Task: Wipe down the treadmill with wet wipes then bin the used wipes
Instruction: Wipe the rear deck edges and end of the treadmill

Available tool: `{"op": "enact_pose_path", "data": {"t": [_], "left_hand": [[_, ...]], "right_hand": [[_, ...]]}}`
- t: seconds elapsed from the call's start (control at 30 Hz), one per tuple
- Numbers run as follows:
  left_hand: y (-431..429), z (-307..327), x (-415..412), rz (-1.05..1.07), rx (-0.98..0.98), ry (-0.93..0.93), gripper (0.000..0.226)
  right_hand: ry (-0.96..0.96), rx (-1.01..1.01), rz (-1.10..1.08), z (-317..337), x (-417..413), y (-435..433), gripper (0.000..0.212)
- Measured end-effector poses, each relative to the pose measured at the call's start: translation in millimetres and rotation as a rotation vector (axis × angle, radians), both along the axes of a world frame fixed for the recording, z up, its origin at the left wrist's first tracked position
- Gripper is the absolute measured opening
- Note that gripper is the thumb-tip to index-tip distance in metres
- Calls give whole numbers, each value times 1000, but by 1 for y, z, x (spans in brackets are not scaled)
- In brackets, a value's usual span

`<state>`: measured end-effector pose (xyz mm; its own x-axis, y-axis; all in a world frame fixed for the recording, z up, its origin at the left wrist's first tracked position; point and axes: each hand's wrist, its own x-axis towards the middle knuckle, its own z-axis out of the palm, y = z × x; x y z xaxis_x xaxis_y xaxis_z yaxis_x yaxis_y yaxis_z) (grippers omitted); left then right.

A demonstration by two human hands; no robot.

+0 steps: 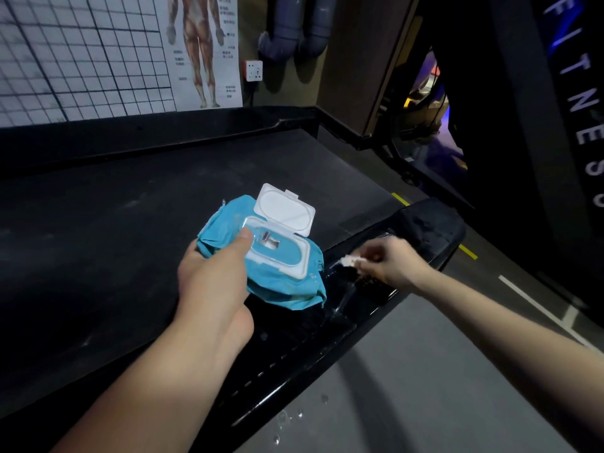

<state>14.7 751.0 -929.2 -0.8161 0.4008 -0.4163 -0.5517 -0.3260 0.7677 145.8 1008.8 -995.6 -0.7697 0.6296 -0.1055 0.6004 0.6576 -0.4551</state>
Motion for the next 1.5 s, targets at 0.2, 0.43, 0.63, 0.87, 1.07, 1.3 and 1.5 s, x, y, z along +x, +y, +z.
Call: {"op": "enact_pose_path", "data": {"t": [0.2,0.43,0.63,0.87,1.07,1.3,1.5], "left_hand": [[0,-3,3,-41,-82,-7,23],[5,5,19,-30,-138,-93,32],[-40,41,47,-67,-203,-132,31],[-140,97,85,-78,-195,72,24],[-209,114,87,-129,-132,-1,24],[-304,125,53,23,-114,82,35],[-365,116,50,178,-121,163,29]], "right_hand": [[112,185,-253,6,7,54,13],[-9,90,-117,-13,18,9,10],[26,41,-32,-16,5,-61,14],[248,-132,-153,-10,29,-117,17],[316,-210,-288,54,92,-213,43],[93,-331,40,74,87,-370,24],[31,-503,304,29,42,-472,13]]}}
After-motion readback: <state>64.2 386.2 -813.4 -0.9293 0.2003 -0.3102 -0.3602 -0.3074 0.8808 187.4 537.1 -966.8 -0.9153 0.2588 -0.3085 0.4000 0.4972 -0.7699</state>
